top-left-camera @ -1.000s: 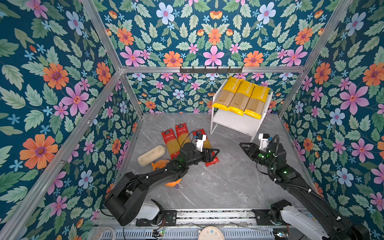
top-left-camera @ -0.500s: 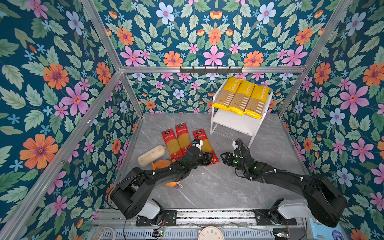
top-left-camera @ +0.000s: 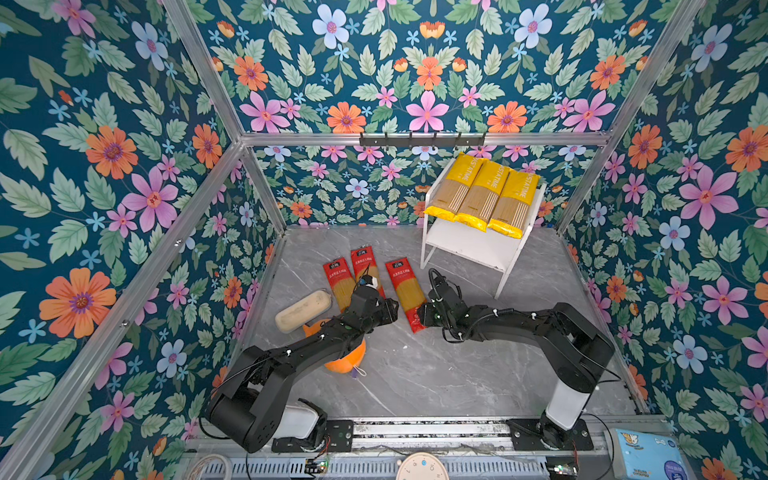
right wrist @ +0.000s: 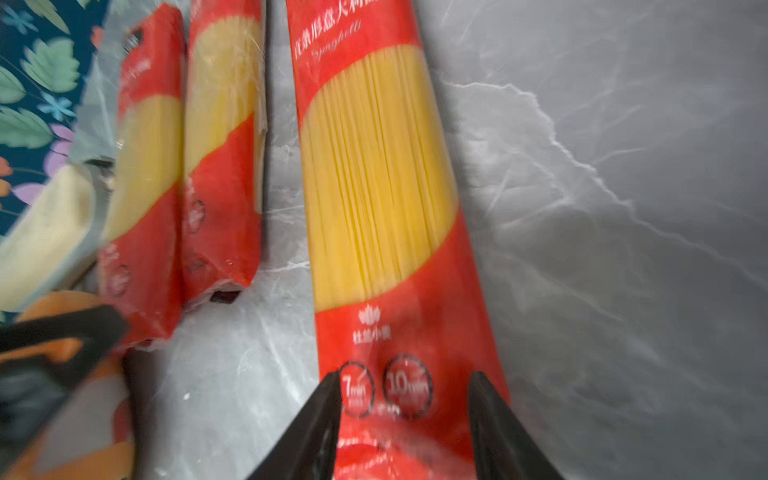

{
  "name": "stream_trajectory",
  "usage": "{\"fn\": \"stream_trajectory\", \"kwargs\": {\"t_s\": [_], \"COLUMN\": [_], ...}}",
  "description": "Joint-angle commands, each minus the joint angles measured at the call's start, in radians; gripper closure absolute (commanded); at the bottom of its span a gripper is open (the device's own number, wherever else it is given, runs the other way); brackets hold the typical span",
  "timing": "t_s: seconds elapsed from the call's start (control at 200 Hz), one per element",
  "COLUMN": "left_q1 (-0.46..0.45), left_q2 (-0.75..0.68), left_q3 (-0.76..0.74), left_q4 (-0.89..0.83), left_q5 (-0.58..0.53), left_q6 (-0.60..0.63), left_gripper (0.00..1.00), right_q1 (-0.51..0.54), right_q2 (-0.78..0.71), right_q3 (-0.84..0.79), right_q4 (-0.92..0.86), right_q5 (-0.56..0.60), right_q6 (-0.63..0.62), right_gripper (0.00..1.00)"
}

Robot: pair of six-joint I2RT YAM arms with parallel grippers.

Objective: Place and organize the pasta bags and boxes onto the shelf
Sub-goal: 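Position both grippers over the ends of one red spaghetti pack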

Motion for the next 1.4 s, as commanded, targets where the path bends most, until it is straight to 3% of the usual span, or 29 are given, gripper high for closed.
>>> {"fn": "stream_trajectory", "kwargs": {"t_s": [0.0,0.205,0.64,0.81,1.015,1.2,1.395], "left_q1": [0.022,0.038,0.034,0.014,-0.022,-0.050,-0.050], "left_q2": [-0.013,-0.015,0.082,0.139,0.179,0.196,0.241], "left_q3": [0.000,-0.002,0.002,0.057,0.080,0.042,0.047], "left_q4": [-0.010,0.005,0.070,0.061,0.039,0.078,0.121], "left_q5": [0.014,0.031,0.128,0.179,0.214,0.200,0.206], "left_q6": [0.007,0.004,-0.026,0.001,-0.001,-0.042,-0.059], "left_gripper": [0.40,0.40,0.40,0.40,0.40,0.40,0.41], "right_q1": [0.006,0.018,0.193,0.084,-0.091,-0.111,-0.137], "right_q2": [0.039,0.031,-0.218,-0.325,-0.293,-0.189,-0.060], "right_q3": [0.050,0.064,-0.183,-0.189,-0.206,-0.095,-0.021], "right_q4": [-0.190,-0.388,-0.421,-0.366,-0.137,-0.073,0.000], "right_q5": [-0.005,-0.004,-0.133,-0.145,-0.203,-0.134,-0.128], "right_q6": [-0.053,-0.083,0.008,0.031,0.110,0.033,0.011], "right_gripper": [0.52,0.54,0.57,0.56,0.54,0.44,0.42]}}
